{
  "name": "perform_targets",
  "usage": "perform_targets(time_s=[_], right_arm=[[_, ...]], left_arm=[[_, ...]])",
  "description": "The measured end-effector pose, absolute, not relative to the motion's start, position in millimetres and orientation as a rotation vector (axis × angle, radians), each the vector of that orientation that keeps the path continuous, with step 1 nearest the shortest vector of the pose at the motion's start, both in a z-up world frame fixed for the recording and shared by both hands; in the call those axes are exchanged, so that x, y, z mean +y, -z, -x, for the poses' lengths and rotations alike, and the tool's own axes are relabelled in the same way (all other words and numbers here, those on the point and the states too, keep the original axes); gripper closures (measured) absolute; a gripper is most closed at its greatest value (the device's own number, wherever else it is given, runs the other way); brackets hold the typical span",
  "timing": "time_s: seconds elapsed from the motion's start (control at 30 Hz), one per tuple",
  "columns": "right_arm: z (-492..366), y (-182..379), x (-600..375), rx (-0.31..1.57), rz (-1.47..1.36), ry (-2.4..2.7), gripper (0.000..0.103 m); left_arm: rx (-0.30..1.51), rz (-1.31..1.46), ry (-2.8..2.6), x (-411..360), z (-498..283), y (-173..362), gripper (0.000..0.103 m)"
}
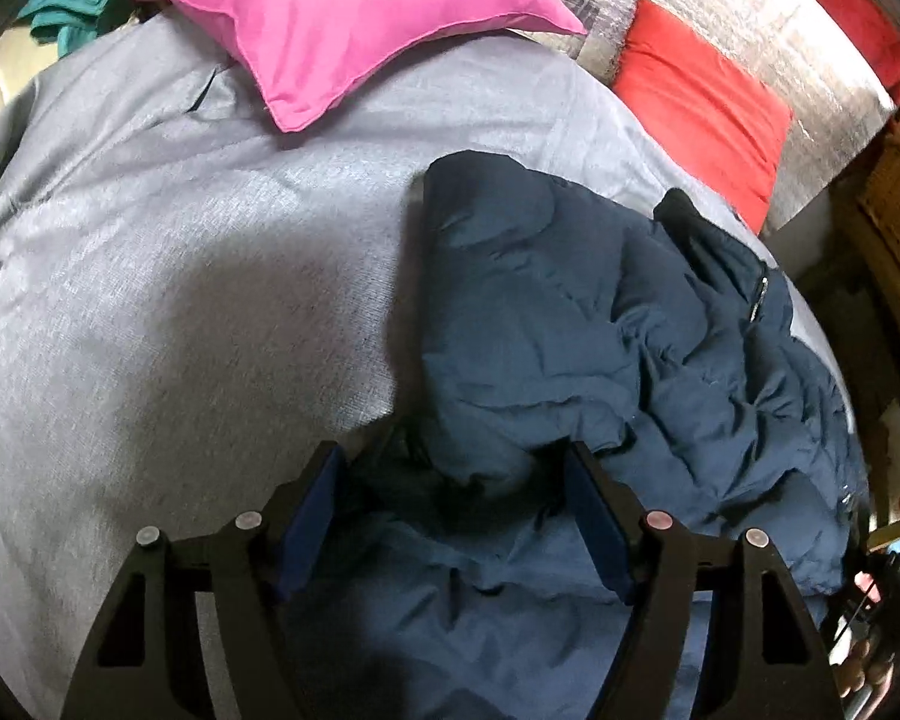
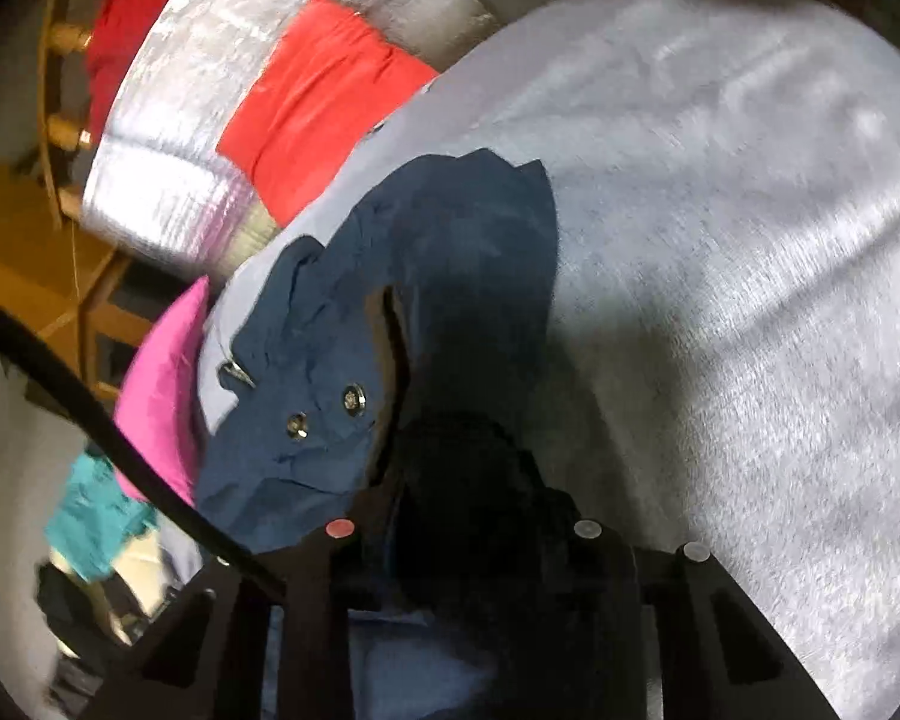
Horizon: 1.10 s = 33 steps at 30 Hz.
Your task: Fold large clothes
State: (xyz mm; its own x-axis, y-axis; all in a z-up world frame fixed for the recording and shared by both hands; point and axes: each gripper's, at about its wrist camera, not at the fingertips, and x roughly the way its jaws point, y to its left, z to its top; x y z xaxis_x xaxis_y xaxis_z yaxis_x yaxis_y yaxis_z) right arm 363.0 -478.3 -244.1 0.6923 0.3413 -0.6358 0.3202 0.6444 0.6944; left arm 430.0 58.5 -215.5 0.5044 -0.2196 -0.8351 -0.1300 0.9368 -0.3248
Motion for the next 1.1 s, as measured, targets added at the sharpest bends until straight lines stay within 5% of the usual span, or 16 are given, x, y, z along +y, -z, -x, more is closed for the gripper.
perform_targets(time_s=[0.03,0.1,0.17,1.1], right_arm=[[-361,240,-479,0.832,-0.892,-0.004,0.066],[-359,237,-479,0.847,-0.891,0.011,0.044],[-354,233,-483,0.84,-0.902,0.025,0.035],[-225,198,-460,0.776,-0.82,0.005,0.029]], left_arm=[[1.05,0.381,0.052,60,-428,214,0.028],[1.055,0.399,0.043,63,-424,209,0.028],[1.058,0.41,0.039,65,-419,203,0.028],[1.009,0.316,0.003,118,-232,191,0.028]])
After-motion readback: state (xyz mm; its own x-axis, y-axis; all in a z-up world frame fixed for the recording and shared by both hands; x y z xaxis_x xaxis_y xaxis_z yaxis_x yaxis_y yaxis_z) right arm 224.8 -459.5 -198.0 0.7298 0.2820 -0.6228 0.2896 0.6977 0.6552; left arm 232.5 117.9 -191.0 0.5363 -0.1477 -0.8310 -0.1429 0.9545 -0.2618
